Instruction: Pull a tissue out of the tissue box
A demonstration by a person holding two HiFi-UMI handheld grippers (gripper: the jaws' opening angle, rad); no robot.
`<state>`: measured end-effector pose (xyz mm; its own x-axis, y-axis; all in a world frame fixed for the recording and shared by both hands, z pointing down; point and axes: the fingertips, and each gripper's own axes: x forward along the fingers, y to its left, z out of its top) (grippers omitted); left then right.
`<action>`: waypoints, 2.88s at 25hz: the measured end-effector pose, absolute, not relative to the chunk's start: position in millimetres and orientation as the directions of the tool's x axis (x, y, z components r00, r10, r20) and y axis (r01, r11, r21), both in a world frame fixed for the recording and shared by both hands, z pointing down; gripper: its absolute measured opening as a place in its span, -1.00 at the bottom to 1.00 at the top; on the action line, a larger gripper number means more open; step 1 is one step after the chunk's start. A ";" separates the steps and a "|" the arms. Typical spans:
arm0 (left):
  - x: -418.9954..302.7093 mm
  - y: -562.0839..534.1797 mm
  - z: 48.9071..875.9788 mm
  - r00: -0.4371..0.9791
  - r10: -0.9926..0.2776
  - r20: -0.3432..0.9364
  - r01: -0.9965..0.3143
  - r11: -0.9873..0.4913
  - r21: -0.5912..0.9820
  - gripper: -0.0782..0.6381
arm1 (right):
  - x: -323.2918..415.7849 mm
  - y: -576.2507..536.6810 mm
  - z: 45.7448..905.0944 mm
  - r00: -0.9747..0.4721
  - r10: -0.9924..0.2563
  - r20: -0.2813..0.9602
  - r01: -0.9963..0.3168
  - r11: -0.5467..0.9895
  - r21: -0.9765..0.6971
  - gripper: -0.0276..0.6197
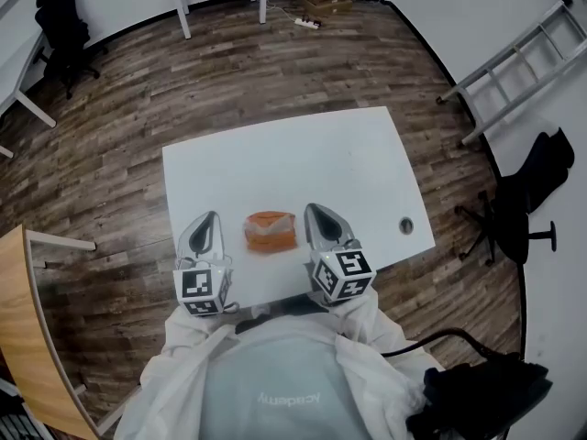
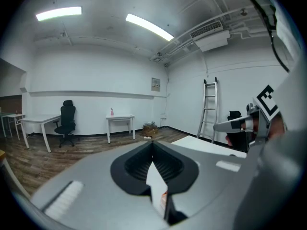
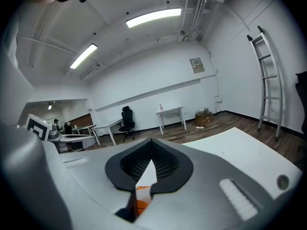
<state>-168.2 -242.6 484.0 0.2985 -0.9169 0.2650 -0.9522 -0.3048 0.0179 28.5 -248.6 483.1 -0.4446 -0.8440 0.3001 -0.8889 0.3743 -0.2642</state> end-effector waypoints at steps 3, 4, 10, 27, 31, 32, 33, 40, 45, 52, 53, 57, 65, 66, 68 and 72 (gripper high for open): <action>-166.0 -248.6 482.3 0.274 -0.923 0.271 -0.959 -0.283 0.008 -0.78 | 30.7 -259.5 483.0 -0.468 -0.832 0.298 -0.877 0.395 -0.274 -0.91; -164.0 -250.9 481.3 0.267 -0.925 0.272 -0.961 -0.276 0.003 -0.78 | 32.6 -263.4 482.8 -0.475 -0.829 0.296 -0.873 0.401 -0.278 -0.91; -158.9 -261.7 472.7 0.213 -0.939 0.269 -0.973 -0.228 -0.026 -0.78 | 37.2 -285.0 481.7 -0.528 -0.803 0.277 -0.841 0.448 -0.303 -0.91; -147.5 -267.2 447.5 0.070 -0.959 0.273 -0.987 -0.107 -0.121 -0.78 | 39.1 -323.8 483.9 -0.651 -0.723 0.232 -0.746 0.553 -0.369 -0.91; -145.2 -265.9 448.2 0.084 -0.953 0.291 -0.979 -0.133 -0.152 -0.78 | 36.1 -325.3 485.3 -0.659 -0.717 0.225 -0.737 0.559 -0.380 -0.91; -145.1 -265.4 448.9 0.091 -0.951 0.295 -0.978 -0.142 -0.155 -0.78 | 34.8 -324.6 486.2 -0.661 -0.716 0.225 -0.736 0.559 -0.383 -0.91; -145.0 -264.9 450.1 0.100 -0.948 0.302 -0.975 -0.154 -0.158 -0.78 | 33.4 -323.4 487.4 -0.662 -0.715 0.227 -0.735 0.558 -0.386 -0.91; -141.3 -263.6 469.7 0.175 -0.916 0.361 -0.957 -0.245 -0.157 -0.78 | 33.6 -312.8 500.9 -0.648 -0.714 0.264 -0.748 0.533 -0.396 -0.91; -143.4 -265.2 483.2 0.216 -0.893 0.394 -0.945 -0.293 -0.147 -0.78 | 31.8 -309.8 504.1 -0.625 -0.726 0.286 -0.769 0.509 -0.387 -0.91; -136.7 -271.3 501.3 0.301 -0.850 0.432 -0.925 -0.370 -0.084 -0.78 | 28.1 -306.8 501.0 -0.601 -0.740 0.302 -0.791 0.495 -0.360 -0.91; -135.9 -272.5 501.9 0.305 -0.849 0.431 -0.924 -0.374 -0.084 -0.78 | 28.6 -306.2 500.5 -0.599 -0.741 0.303 -0.793 0.494 -0.358 -0.91; -128.3 -278.6 505.7 0.315 -0.844 0.434 -0.916 -0.390 -0.094 -0.78 | 36.7 -307.1 504.1 -0.584 -0.748 0.315 -0.804 0.477 -0.356 -0.91; -114.3 -276.7 520.2 0.374 -0.785 0.494 -0.875 -0.475 -0.094 -0.41 | 36.7 -306.3 507.1 -0.580 -0.746 0.328 -0.806 0.467 -0.363 -0.91; -112.1 -276.4 523.9 0.383 -0.771 0.508 -0.864 -0.493 -0.097 -0.36 | 36.7 -306.5 507.3 -0.580 -0.746 0.328 -0.806 0.466 -0.364 -0.91; -106.6 -275.3 530.8 0.406 -0.742 0.533 -0.843 -0.530 -0.095 -0.20 | 37.5 -306.4 507.7 -0.578 -0.747 0.329 -0.807 0.464 -0.365 -0.91; -94.0 -269.5 543.3 0.451 -0.690 0.566 -0.800 -0.594 -0.087 -0.03 | 43.3 -302.7 508.3 -0.571 -0.751 0.332 -0.812 0.457 -0.363 -0.91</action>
<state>-94.0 -269.5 543.3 0.4508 -0.6902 0.5660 -0.7998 -0.5939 -0.0871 43.3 -302.7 508.3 -0.5706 -0.7512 0.3319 -0.8123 0.4566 -0.3630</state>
